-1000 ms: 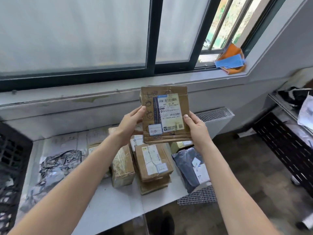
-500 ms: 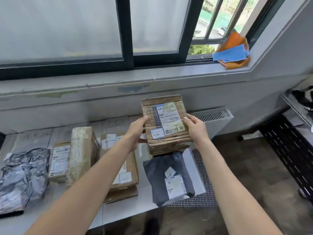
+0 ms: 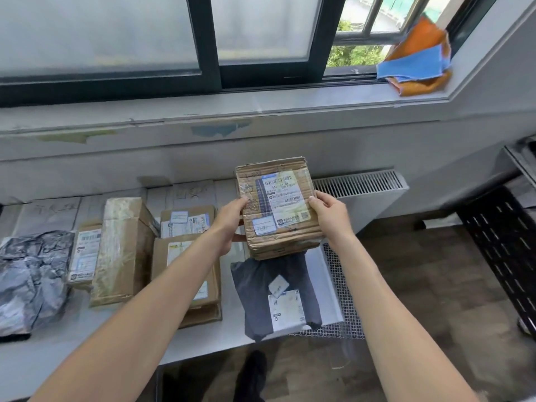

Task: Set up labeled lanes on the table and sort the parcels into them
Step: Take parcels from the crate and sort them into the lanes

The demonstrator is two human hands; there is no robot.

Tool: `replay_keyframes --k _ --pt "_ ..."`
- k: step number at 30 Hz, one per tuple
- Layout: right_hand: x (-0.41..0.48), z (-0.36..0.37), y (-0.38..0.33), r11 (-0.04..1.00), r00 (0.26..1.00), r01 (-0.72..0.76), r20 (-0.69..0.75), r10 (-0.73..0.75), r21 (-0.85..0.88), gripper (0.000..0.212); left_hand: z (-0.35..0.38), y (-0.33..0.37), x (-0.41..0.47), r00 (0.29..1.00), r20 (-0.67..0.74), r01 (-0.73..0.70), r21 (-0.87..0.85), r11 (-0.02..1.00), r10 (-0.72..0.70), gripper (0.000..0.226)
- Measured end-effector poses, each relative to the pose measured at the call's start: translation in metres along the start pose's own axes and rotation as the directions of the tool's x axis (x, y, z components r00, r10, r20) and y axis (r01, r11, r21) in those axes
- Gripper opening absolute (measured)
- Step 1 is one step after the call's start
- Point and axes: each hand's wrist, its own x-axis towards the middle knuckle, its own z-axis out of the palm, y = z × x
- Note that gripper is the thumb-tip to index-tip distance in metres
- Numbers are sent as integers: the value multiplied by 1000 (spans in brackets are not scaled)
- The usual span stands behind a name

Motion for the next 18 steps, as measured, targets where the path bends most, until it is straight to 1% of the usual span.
replay_keyframes --k 5,9,10,12,15,18 --pt "-2 4 0 999 1000 15 -5 -15 -52 37 -4 -4 3 1000 0 -20 4 1000 20 29" --pt "-4 7 -2 998 1000 9 -19 -10 -68 35 -7 -3 -1 999 33 -24 12 1000 24 29" --pt "-4 7 -3 997 1000 12 -23 -14 -76 36 -9 -3 -1 999 39 -30 20 999 29 30" --pt "-6 7 -7 993 998 28 -44 -34 -117 42 -12 -1 -3 998 42 -42 44 998 40 40" --pt "-11 9 -17 969 984 110 -112 -137 -220 50 -23 6 -9 996 -5 -92 78 993 93 50" --pt "-20 21 -39 899 923 261 -180 -339 -352 50 -42 19 -14 973 -98 -194 154 969 210 57"
